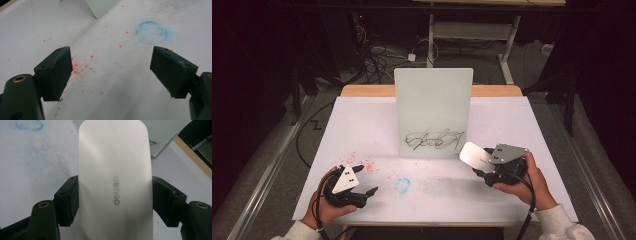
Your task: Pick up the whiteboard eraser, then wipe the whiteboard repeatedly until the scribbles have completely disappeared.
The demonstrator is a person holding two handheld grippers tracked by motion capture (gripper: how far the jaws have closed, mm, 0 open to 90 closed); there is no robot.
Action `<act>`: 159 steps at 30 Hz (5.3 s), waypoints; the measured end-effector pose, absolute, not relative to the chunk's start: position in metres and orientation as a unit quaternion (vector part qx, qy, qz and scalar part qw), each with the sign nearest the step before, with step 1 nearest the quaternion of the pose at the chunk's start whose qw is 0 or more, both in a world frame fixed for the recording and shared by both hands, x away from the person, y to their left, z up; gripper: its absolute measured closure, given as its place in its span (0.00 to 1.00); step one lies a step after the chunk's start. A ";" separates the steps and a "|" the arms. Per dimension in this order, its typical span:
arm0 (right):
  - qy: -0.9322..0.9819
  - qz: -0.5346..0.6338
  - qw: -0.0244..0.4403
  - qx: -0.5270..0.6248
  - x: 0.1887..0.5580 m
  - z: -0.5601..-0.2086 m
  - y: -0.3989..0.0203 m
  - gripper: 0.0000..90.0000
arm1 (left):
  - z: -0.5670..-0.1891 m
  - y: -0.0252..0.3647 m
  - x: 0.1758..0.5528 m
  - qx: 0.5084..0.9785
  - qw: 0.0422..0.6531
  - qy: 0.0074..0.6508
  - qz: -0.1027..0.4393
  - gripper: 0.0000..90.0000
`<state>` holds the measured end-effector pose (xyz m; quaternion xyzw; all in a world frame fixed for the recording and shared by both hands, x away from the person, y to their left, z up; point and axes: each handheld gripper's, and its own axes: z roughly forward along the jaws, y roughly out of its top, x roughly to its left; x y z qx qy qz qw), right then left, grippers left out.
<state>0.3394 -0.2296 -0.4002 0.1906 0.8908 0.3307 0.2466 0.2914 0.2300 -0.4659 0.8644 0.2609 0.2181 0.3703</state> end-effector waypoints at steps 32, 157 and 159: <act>0.870 0.371 0.265 0.189 0.335 -0.411 -0.205 0.34 | -0.469 0.237 0.287 0.863 0.366 0.271 0.217 0.20; 0.837 0.199 0.501 0.094 0.372 -0.465 -0.094 0.34 | -0.471 0.233 0.286 0.873 0.352 0.262 0.212 0.20; 0.831 0.202 0.508 0.105 0.374 -0.459 -0.103 0.34 | -0.471 0.233 0.285 0.873 0.353 0.263 0.213 0.20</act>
